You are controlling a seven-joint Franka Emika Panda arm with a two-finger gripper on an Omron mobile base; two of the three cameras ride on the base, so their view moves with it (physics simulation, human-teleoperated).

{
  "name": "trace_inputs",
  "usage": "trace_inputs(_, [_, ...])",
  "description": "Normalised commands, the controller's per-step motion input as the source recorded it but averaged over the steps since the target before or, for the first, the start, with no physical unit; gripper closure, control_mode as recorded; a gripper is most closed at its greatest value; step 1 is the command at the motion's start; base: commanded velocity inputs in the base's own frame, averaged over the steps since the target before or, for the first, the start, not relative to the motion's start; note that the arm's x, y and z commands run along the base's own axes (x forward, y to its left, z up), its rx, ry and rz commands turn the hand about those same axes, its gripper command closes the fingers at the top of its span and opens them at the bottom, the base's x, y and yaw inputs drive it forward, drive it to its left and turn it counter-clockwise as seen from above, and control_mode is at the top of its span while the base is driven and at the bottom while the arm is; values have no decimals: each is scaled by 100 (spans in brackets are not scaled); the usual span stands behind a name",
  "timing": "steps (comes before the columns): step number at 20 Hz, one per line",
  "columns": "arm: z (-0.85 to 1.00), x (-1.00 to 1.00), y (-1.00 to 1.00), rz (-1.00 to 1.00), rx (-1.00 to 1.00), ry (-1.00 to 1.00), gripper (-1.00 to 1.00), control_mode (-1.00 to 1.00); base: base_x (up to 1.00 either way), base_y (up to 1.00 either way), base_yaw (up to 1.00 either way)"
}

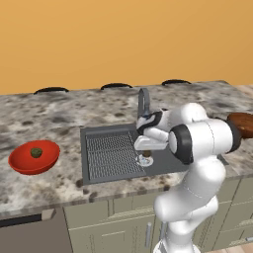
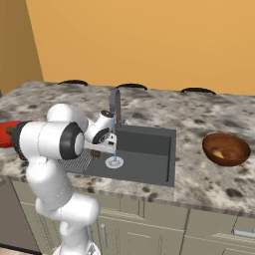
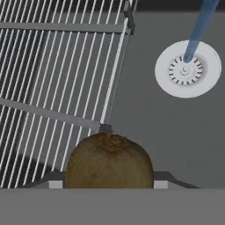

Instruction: Pick the kiwis from the sink and place them in one bowl. Place the pear in the other bowl. Then turn off the sink faucet.

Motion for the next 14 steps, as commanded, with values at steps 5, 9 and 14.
trace_inputs(5, [71, -23, 96, 0, -3, -1, 100, -100, 0, 0, 0])
trace_inputs(9, [61, -10, 100, 0, -1, 0, 100, -100, 0, 0, 0])
trace_inputs(14, [33, -1, 100, 1, 0, 0, 100, -100, 0, 0, 0])
